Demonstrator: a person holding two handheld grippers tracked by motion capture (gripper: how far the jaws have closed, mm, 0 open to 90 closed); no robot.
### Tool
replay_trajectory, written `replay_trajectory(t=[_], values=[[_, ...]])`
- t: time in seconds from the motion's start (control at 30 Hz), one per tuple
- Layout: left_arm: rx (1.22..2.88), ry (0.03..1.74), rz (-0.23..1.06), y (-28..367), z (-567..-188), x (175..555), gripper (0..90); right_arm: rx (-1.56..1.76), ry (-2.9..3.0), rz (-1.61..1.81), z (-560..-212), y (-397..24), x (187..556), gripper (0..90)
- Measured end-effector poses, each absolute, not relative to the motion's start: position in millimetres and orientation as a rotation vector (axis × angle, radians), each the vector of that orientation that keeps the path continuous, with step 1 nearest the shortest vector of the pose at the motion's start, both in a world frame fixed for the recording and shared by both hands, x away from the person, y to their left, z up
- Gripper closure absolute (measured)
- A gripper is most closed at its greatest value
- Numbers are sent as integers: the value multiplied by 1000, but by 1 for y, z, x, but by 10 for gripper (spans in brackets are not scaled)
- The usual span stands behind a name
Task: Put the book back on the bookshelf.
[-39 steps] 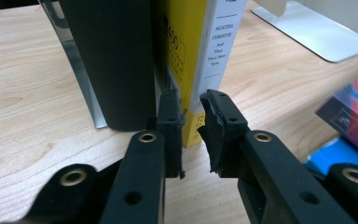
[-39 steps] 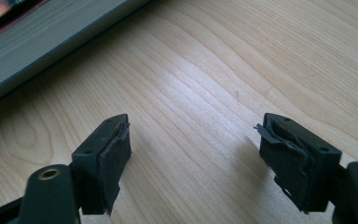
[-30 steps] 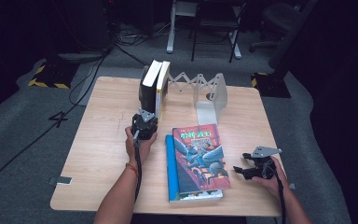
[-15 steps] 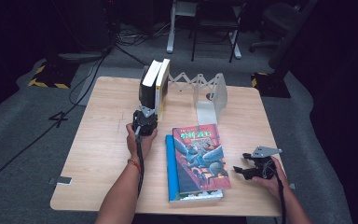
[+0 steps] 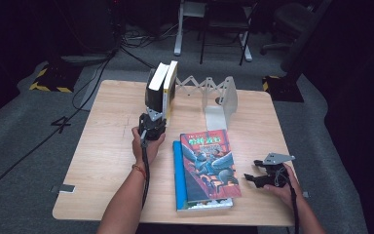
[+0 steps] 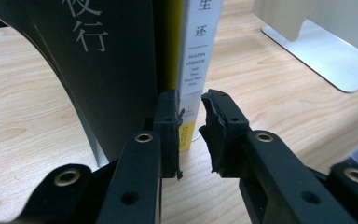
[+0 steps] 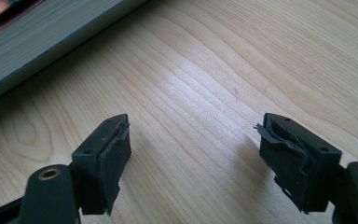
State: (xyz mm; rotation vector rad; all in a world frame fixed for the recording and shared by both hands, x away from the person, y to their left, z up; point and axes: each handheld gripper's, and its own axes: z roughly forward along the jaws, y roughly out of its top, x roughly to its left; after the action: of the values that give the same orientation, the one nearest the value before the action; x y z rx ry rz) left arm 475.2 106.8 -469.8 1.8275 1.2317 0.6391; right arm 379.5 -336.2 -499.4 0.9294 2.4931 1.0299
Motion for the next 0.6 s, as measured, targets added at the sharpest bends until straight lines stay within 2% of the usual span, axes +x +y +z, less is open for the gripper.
replay_trajectory(t=[0.6], values=[[1954,1003,536,127,-468,430,608,932,2489,1025,-499,-335,379,258]])
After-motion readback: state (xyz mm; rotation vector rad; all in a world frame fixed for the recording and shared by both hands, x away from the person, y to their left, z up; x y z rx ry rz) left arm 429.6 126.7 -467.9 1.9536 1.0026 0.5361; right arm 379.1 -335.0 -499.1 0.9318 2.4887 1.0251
